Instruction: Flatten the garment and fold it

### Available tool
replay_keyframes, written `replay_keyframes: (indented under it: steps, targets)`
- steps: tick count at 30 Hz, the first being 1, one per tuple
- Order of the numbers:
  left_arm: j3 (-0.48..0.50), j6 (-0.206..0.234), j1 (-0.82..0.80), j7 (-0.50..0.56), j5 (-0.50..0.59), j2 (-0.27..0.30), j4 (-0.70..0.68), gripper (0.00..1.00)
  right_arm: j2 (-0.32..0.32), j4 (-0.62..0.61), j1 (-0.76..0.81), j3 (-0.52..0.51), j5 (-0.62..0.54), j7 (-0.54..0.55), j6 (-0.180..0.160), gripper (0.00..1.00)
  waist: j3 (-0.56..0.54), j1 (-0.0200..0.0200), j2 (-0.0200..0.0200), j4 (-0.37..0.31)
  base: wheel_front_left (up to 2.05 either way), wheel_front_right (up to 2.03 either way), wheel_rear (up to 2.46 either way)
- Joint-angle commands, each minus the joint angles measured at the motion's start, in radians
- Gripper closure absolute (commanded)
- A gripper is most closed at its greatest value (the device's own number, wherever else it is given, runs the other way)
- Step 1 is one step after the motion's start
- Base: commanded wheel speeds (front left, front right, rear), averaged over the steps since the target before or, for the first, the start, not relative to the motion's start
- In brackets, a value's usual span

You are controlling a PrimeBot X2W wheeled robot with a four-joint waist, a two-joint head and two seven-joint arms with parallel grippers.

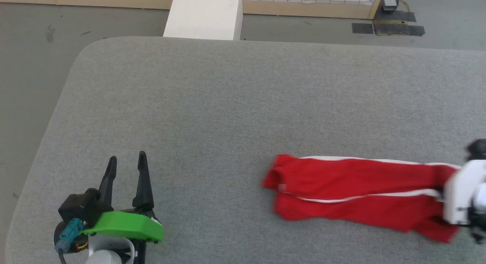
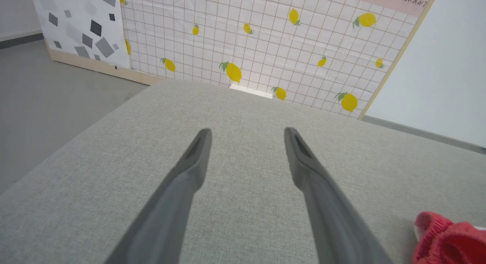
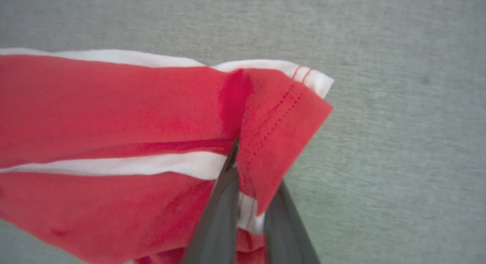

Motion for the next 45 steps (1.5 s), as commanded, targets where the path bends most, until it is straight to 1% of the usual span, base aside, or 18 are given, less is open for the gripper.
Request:
replay_keyframes:
  steps: [1, 5, 7, 10, 12, 13, 14, 18, 23, 27, 32, 36, 41, 42, 43, 45]
  targets:
    - [0.004, -0.009, -0.009, -0.008, 0.007, -0.006, -0.002, 0.00, -0.014, 0.015, 0.001, -0.028, -0.029, 0.012, -0.002, 1.00, 0.001, 0.0000, 0.0114, -0.003, 0.00, 0.00, 0.00]
    - [0.007, -0.011, -0.009, -0.008, 0.012, -0.009, -0.002, 0.00, -0.031, 0.030, -0.013, -0.114, -0.116, 0.023, -0.002, 1.00, 0.003, 0.0000, 0.0114, -0.012, 0.00, 0.00, 0.00]
    - [0.007, -0.013, -0.011, -0.008, 0.014, -0.010, -0.001, 0.00, -0.024, 0.031, -0.024, -0.146, -0.163, 0.028, -0.002, 1.00, 0.003, 0.0000, 0.0114, -0.016, 0.00, 0.00, 0.00]
    - [0.005, -0.015, -0.015, -0.008, 0.018, -0.012, 0.001, 0.00, -0.021, 0.012, -0.033, -0.137, -0.205, 0.042, -0.002, 1.00, 0.000, 0.0000, 0.0114, -0.019, 0.00, 0.00, 0.00]
    - [0.008, -0.016, -0.016, -0.008, 0.020, -0.013, 0.000, 0.00, -0.018, -0.026, -0.033, -0.109, -0.218, 0.062, -0.002, 1.00, -0.006, 0.0000, 0.0114, -0.024, 0.00, 0.00, 0.00]
    - [0.012, -0.020, -0.007, -0.008, 0.019, -0.020, -0.001, 0.00, -0.003, -0.181, -0.016, -0.014, -0.188, 0.153, -0.002, 1.00, -0.021, 0.0000, 0.0114, -0.035, 0.00, 0.00, 0.00]
    - [0.011, -0.021, -0.005, -0.008, 0.020, -0.022, 0.000, 0.00, 0.001, -0.217, -0.011, 0.006, -0.172, 0.172, -0.002, 1.00, -0.023, 0.0000, 0.0114, -0.037, 0.00, 0.00, 0.00]
    - [0.003, -0.024, -0.004, -0.008, 0.021, -0.028, 0.007, 0.00, 0.021, -0.322, 0.006, 0.078, -0.121, 0.240, -0.002, 1.00, -0.029, 0.0000, 0.0114, -0.037, 0.00, 0.00, 0.00]
    - [-0.006, -0.031, -0.009, -0.008, 0.020, -0.031, 0.015, 0.00, 0.068, -0.385, 0.010, 0.168, -0.075, 0.280, -0.002, 1.00, -0.028, 0.0000, 0.0114, -0.027, 0.00, 0.00, 0.00]
    - [-0.012, -0.035, -0.010, -0.008, 0.019, -0.032, 0.021, 0.00, 0.117, -0.375, -0.009, 0.233, -0.057, 0.271, -0.002, 1.00, -0.024, 0.0000, 0.0114, -0.014, 0.00, 0.00, 0.00]
    - [-0.014, -0.037, -0.008, -0.008, 0.014, -0.034, 0.029, 0.00, 0.188, -0.298, -0.049, 0.282, -0.062, 0.214, -0.002, 1.00, -0.021, 0.0000, 0.0114, 0.005, 0.00, 0.00, 0.00]
    - [-0.019, -0.044, -0.015, -0.008, 0.013, -0.037, 0.038, 0.00, 0.231, -0.216, -0.073, 0.298, -0.085, 0.168, -0.002, 1.00, -0.015, 0.0000, 0.0114, 0.022, 0.00, 0.00, 0.00]
    - [-0.019, -0.046, -0.017, -0.008, 0.014, -0.043, 0.042, 0.00, 0.265, -0.111, -0.085, 0.290, -0.121, 0.120, -0.002, 1.00, -0.014, 0.0000, 0.0114, 0.035, 0.00, 0.00, 0.00]
    - [-0.019, -0.047, -0.016, -0.008, 0.014, -0.044, 0.043, 0.00, 0.271, -0.093, -0.087, 0.290, -0.128, 0.106, -0.002, 0.76, -0.015, 0.0000, 0.0114, 0.036, 0.00, 0.00, 0.00]
    - [-0.018, -0.047, -0.014, -0.008, 0.014, -0.044, 0.044, 0.00, 0.274, -0.079, -0.089, 0.291, -0.133, 0.097, -0.002, 0.00, -0.016, 0.0000, 0.0114, 0.036, 0.00, 0.00, 0.00]
    - [-0.017, -0.046, -0.009, -0.008, 0.014, -0.044, 0.045, 0.00, 0.282, -0.060, -0.093, 0.299, -0.138, 0.080, -0.002, 0.00, -0.021, 0.0000, 0.0114, 0.032, 0.00, 0.00, 0.00]
